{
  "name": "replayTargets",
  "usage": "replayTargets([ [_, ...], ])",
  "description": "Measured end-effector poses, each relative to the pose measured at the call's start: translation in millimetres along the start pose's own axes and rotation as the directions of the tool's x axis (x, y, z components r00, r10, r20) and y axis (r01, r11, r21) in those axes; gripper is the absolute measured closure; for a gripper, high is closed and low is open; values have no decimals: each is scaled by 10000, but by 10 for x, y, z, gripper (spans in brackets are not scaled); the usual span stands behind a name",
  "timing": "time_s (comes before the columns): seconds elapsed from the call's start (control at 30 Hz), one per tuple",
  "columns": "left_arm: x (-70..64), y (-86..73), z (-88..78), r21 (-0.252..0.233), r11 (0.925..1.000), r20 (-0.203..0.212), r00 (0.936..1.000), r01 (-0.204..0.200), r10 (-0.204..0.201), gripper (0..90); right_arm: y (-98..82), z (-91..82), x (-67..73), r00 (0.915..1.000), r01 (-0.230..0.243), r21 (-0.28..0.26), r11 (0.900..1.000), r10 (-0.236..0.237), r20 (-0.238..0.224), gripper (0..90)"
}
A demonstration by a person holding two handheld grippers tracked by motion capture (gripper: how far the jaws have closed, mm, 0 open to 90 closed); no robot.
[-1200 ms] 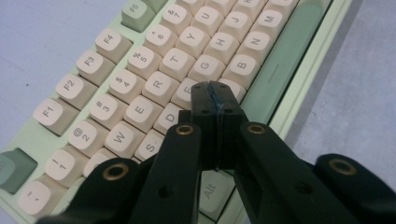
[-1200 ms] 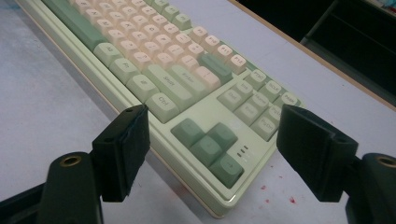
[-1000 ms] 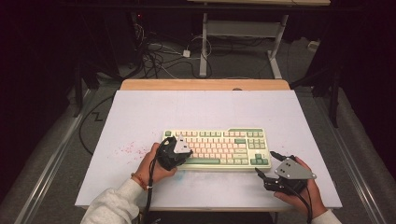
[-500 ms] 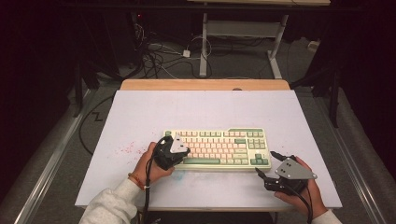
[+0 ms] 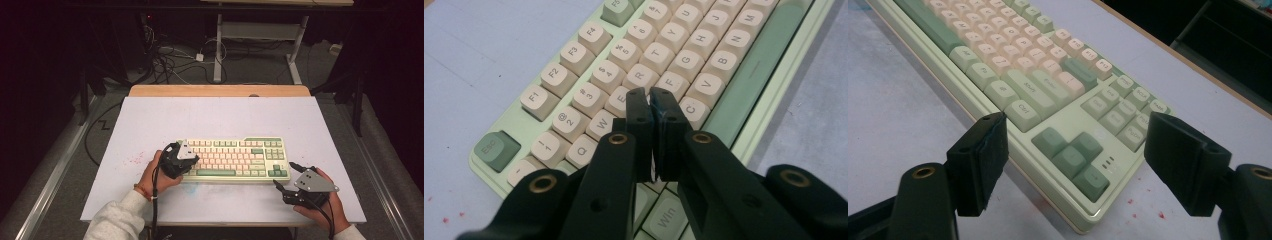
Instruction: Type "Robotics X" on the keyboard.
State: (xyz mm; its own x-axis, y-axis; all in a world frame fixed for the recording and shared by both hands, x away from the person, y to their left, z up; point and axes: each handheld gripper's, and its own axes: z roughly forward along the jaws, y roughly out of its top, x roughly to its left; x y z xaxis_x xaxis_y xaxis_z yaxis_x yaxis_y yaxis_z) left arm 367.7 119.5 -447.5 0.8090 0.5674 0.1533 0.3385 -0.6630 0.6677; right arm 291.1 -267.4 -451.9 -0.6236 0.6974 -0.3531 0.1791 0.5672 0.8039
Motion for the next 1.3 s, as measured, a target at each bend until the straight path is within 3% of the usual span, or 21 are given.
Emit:
replayTargets([
  [0.73, 64, 0, 140, 410, 9990, 61, 9998, 202, -205, 863, -6, 29, 16, 9999, 80, 148, 9999, -78, -132, 259],
  [0.87, 52, 1, 127, 367, 9992, -37, 9999, 152, -150, 866, -2, 1, -1, 9998, -2, -30, 10000, 2, 221, 266],
  [1.3, 19, 59, -66, -620, 9981, -298, 9996, 8, -27, 771, 0, -1, -14, 9997, -59, -39, 10000, 60, 254, 265],
])
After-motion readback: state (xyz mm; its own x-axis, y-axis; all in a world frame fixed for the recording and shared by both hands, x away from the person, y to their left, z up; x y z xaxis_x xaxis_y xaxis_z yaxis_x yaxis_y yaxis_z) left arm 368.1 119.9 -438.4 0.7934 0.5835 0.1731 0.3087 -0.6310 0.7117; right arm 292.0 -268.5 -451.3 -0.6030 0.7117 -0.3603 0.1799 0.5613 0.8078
